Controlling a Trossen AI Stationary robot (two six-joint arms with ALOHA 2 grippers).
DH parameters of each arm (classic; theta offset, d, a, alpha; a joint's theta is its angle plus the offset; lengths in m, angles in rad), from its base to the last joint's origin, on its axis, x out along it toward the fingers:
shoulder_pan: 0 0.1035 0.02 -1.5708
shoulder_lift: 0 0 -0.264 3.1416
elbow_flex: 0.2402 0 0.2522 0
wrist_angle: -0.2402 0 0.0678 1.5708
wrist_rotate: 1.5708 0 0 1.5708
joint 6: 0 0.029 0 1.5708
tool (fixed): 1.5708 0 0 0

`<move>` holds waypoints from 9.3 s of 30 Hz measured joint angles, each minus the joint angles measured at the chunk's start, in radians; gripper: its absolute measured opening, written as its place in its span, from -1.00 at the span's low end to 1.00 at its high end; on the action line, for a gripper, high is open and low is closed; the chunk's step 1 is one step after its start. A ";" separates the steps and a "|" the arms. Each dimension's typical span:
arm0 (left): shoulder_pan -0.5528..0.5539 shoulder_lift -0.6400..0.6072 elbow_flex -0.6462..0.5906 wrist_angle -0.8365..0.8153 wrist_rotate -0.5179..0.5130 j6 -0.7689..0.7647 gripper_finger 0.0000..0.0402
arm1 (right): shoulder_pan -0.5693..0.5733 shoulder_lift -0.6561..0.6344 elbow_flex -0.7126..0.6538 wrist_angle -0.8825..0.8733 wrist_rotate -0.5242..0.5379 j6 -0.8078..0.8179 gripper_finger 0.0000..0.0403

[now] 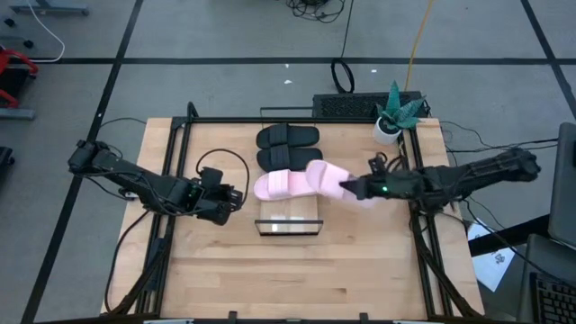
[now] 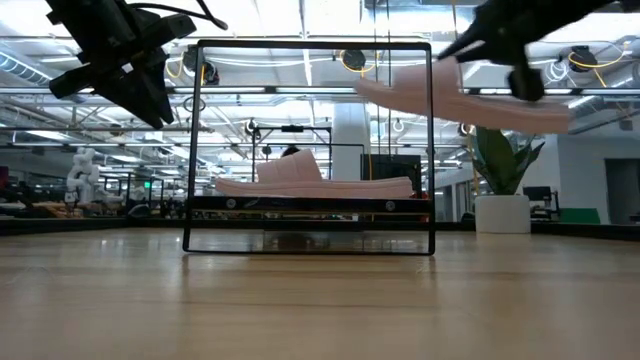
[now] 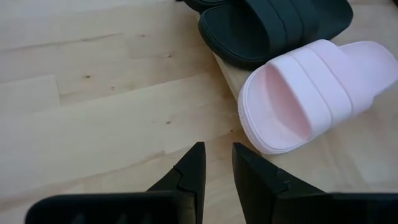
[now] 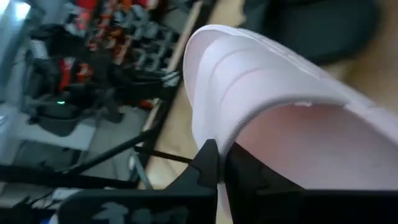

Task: Pick and place slides into the shelf
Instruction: Put the pink slipper on the shelf

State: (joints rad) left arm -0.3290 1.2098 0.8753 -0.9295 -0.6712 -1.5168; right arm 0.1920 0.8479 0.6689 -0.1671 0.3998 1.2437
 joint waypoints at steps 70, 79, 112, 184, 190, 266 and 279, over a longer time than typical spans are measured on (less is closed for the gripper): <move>0.002 0.000 0.000 0.006 -0.078 -0.005 -0.63 | -0.236 0.685 0.370 0.244 -0.890 -0.062 -1.00; 0.003 0.000 0.000 0.006 -0.109 -0.001 -0.63 | -0.227 0.691 0.370 0.264 -0.899 0.016 -1.00; 0.005 0.000 0.000 0.006 -0.142 0.003 -0.63 | -0.231 0.821 0.369 0.321 -0.962 0.078 -1.00; 0.106 0.000 0.000 0.252 -0.133 0.238 -0.63 | -0.236 0.902 0.369 0.433 -0.894 0.261 -1.00; 0.106 0.000 0.000 0.252 -0.133 0.237 -0.63 | -0.234 0.902 0.369 0.433 -0.895 0.267 -1.00; 0.106 0.000 0.000 0.252 -0.119 0.265 -0.63 | -0.223 0.950 0.370 0.490 -0.844 0.309 -0.93; 0.106 0.000 0.000 0.252 -0.123 0.263 -0.63 | -0.223 0.950 0.370 0.500 -0.846 0.313 -0.53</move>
State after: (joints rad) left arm -0.2226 1.2098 0.8753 -0.6777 -0.7944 -1.2533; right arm -0.0311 1.7977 1.0386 0.3324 -0.4458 1.5570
